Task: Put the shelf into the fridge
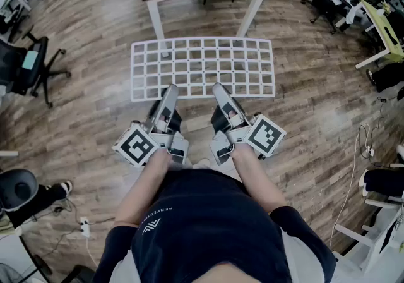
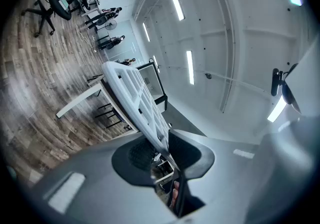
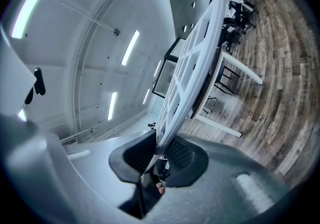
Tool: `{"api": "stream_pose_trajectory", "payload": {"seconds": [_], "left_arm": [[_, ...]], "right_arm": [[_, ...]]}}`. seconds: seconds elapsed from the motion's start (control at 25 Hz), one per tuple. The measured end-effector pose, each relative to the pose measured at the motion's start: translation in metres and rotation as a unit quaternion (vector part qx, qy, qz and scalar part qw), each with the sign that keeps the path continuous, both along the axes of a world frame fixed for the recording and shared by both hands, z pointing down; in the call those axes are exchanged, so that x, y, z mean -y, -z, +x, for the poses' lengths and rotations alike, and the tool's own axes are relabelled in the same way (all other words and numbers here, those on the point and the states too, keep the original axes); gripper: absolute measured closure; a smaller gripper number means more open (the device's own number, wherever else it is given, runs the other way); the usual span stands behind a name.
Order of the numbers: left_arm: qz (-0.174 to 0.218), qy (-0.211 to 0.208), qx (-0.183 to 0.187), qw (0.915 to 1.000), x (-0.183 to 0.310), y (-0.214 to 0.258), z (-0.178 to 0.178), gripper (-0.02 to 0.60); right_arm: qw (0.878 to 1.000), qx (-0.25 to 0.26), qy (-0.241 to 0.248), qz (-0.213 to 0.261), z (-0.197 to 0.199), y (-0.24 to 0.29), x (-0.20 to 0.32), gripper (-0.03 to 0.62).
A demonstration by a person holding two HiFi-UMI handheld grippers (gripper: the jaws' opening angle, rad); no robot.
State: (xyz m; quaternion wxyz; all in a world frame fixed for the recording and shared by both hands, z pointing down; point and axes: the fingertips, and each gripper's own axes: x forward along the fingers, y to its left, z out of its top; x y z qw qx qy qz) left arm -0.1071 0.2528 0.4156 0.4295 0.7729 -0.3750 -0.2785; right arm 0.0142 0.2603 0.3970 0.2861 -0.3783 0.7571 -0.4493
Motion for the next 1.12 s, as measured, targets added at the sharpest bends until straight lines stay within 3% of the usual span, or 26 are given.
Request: {"api": "stream_pose_trajectory", "payload": {"seconds": [0.36, 0.6, 0.72, 0.88, 1.12], "left_arm": [[0.011, 0.006, 0.001, 0.9999, -0.005, 0.004, 0.002, 0.483], [0.005, 0.011, 0.038, 0.9992, -0.002, -0.004, 0.003, 0.470], [0.006, 0.013, 0.038, 0.9992, -0.003, -0.007, 0.007, 0.465], [0.015, 0.012, 0.062, 0.9979, -0.004, -0.007, 0.013, 0.464], [0.022, 0.021, 0.086, 0.9959, 0.001, -0.005, 0.011, 0.462]], "right_arm": [[1.000, -0.002, 0.001, 0.005, 0.004, -0.001, -0.006, 0.535], [1.000, -0.022, -0.005, -0.008, 0.008, -0.008, -0.006, 0.516], [1.000, -0.022, 0.002, -0.007, 0.011, -0.007, -0.007, 0.519], [0.999, -0.052, 0.007, -0.005, 0.019, -0.012, -0.007, 0.519], [0.999, -0.031, 0.018, -0.014, 0.013, -0.011, -0.001, 0.519]]}}
